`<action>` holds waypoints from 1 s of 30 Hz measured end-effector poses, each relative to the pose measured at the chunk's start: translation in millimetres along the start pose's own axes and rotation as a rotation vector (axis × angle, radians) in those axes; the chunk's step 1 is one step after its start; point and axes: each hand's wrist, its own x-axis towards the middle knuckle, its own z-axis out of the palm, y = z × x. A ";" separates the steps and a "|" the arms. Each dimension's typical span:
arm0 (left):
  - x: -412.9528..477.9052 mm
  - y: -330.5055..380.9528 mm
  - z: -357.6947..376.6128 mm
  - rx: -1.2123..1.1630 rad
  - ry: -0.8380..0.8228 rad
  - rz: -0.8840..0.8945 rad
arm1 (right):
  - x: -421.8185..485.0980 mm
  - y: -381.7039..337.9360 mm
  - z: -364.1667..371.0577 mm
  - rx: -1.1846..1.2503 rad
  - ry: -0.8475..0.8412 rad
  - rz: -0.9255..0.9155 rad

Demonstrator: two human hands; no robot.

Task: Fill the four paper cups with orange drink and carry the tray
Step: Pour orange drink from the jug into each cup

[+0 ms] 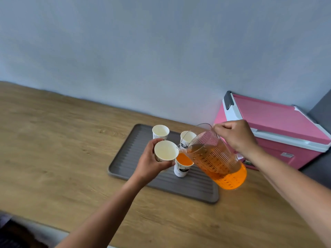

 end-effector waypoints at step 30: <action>-9.7 -0.6 -5.1 0.069 0.006 0.009 | 4.6 -25.3 17.4 -0.162 -0.147 -0.087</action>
